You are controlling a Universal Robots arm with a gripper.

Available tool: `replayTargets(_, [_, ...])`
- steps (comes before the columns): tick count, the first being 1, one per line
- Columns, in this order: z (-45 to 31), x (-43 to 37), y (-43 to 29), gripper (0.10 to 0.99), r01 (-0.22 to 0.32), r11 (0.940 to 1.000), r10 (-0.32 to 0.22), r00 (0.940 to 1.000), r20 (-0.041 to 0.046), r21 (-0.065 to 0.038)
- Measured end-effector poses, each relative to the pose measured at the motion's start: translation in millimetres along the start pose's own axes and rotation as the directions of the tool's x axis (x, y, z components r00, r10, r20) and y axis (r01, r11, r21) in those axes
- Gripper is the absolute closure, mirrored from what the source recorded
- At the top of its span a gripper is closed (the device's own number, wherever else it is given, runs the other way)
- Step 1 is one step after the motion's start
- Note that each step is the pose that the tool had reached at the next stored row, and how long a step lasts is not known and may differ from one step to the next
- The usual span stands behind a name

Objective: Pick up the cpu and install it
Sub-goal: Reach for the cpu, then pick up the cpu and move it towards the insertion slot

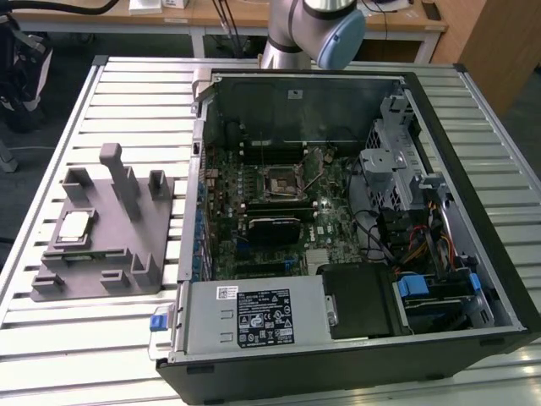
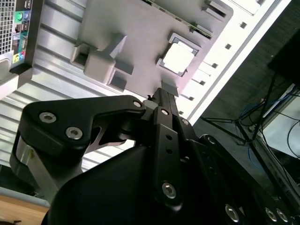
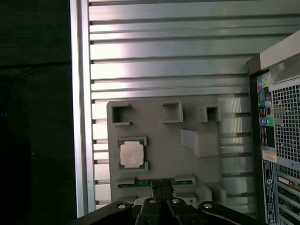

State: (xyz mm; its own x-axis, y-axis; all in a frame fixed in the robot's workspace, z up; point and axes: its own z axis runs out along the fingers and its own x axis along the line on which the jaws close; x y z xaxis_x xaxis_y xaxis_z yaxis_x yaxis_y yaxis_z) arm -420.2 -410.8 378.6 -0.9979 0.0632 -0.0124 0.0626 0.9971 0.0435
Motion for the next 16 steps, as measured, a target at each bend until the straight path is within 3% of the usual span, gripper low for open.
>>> replayTargets(6, [0.3,17.9,-1.2,0.973,0.0,1.0,0.0,1.0,0.0001,0.0])
replayTargets(16, [1.1,31.8,-2.1,0.973,0.0,1.0,0.0,1.0,-0.001,0.0])
